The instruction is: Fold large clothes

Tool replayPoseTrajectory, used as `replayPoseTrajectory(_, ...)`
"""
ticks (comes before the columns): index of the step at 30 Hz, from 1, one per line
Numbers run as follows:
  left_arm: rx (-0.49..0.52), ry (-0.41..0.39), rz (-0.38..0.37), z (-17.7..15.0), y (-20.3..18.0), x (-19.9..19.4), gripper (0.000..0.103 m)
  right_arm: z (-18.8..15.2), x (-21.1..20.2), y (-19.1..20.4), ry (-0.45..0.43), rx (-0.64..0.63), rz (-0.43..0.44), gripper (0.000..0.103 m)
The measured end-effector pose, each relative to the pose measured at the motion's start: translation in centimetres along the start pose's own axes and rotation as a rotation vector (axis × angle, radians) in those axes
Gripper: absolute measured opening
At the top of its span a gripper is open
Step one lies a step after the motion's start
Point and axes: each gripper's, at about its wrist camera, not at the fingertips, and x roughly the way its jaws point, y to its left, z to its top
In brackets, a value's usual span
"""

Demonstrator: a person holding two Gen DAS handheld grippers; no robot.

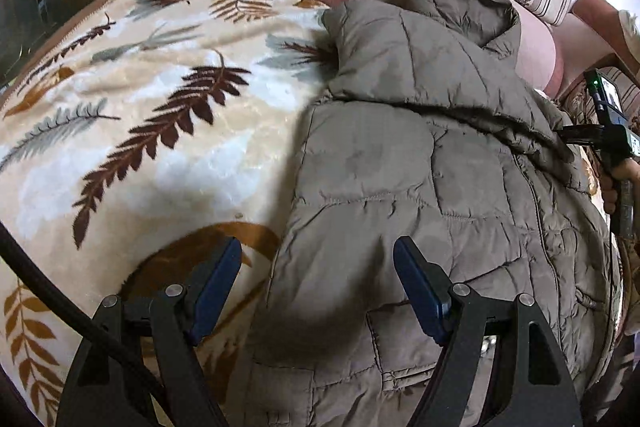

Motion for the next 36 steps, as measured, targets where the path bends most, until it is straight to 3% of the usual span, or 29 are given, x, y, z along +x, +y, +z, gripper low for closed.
replayPoseTrajectory(2,-0.012,0.008,-0.009,0.0,0.2,0.0,0.077,0.0,-0.3,-0.1,-0.015,-0.015,-0.03,0.034)
replayPoseTrajectory(3,-0.018,0.01,-0.014,-0.1,0.4,-0.1,0.077,0.0,-0.7,-0.3,-0.035,-0.009,-0.036,0.047)
replayPoseTrajectory(6,-0.027,0.022,-0.037,-0.1,0.9,-0.5,0.077,-1.3,-4.0,-2.9,-0.103,0.067,0.048,0.076)
replayPoseTrajectory(11,-0.052,0.089,-0.146,-0.2,2.0,-0.3,0.077,-6.8,-7.2,-7.4,-0.073,0.157,0.207,0.078)
replayPoseTrajectory(15,-0.113,0.161,-0.273,-0.4,2.9,0.7,0.077,-13.7,-8.2,-11.1,-0.035,0.195,0.228,0.082)
replayPoseTrajectory(22,-0.15,0.175,-0.334,-1.6,3.0,0.6,0.077,-22.4,-8.1,-14.8,0.015,0.293,0.274,0.084)
replayPoseTrajectory(25,-0.136,0.171,-0.333,-2.1,2.3,0.0,0.075,-24.8,-7.8,-14.6,0.038,0.331,0.36,0.084)
replayPoseTrajectory(26,-0.122,0.171,-0.33,-2.3,1.8,-0.2,0.071,-25.2,-7.7,-14.2,0.046,0.333,0.395,0.083)
replayPoseTrajectory(28,-0.097,0.169,-0.296,-2.5,0.9,-0.6,0.051,-25.8,-7.2,-12.7,0.069,0.311,0.464,0.054)
replayPoseTrajectory(30,-0.085,0.159,-0.269,-2.8,0.3,-1.3,0.042,-25.8,-7.4,-12.0,0.061,0.291,0.433,0.03)
replayPoseTrajectory(31,-0.085,0.154,-0.269,-2.9,0.1,-1.7,0.04,-25.8,-7.5,-12.0,0.063,0.288,0.417,0.023)
replayPoseTrajectory(36,-0.08,0.143,-0.262,-4.1,-1.4,-3.3,0.039,-25.9,-7.2,-14.2,0.059,0.347,0.433,0.018)
